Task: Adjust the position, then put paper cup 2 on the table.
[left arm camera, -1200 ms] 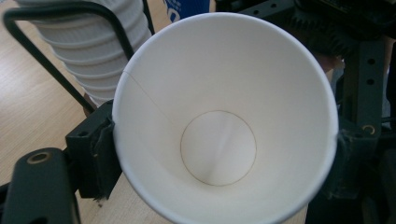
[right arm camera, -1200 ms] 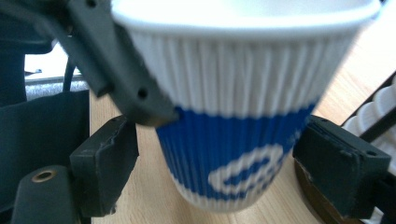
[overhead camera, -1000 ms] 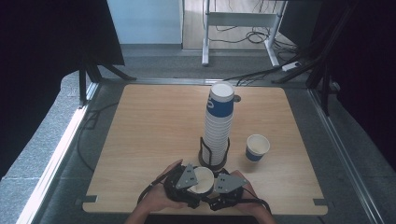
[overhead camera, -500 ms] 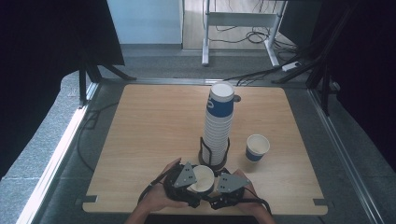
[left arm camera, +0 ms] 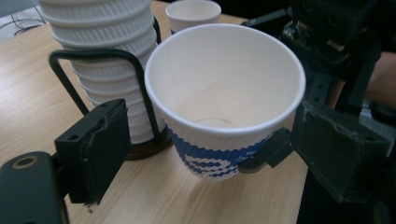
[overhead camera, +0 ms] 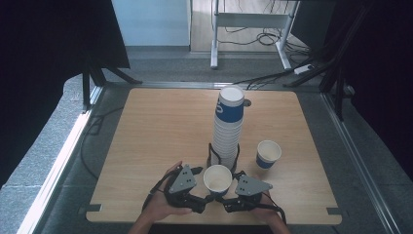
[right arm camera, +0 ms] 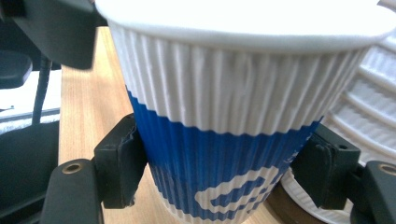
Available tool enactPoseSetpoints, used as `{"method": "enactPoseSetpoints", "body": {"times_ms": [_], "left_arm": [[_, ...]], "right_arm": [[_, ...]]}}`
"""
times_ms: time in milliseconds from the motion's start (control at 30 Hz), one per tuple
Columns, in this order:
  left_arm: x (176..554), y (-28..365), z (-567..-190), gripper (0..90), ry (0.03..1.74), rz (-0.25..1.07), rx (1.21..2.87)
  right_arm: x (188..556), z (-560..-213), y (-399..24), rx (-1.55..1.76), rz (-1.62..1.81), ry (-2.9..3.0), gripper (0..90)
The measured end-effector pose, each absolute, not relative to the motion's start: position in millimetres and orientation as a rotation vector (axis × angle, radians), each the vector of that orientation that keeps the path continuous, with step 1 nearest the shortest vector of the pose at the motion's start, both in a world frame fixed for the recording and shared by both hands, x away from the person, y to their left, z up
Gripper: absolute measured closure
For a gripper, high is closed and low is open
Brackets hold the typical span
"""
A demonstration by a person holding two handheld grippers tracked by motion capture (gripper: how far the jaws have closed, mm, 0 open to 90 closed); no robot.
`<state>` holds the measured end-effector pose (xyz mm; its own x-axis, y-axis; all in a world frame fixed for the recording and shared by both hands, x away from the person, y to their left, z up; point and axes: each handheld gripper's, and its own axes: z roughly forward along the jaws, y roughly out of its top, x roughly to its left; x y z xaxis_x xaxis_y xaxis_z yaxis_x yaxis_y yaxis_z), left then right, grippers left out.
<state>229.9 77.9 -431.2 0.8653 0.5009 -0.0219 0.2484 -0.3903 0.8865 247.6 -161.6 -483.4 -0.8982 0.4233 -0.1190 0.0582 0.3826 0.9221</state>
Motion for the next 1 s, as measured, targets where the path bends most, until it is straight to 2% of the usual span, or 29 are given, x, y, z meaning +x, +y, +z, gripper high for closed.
{"method": "enactPoseSetpoints", "body": {"times_ms": [1000], "left_arm": [[238, 86, -442, 14.9, 0.644, 0.289, 1.985]], "right_arm": [[248, -468, -181, 0.454, 1.526, 2.186, 25.9]]}}
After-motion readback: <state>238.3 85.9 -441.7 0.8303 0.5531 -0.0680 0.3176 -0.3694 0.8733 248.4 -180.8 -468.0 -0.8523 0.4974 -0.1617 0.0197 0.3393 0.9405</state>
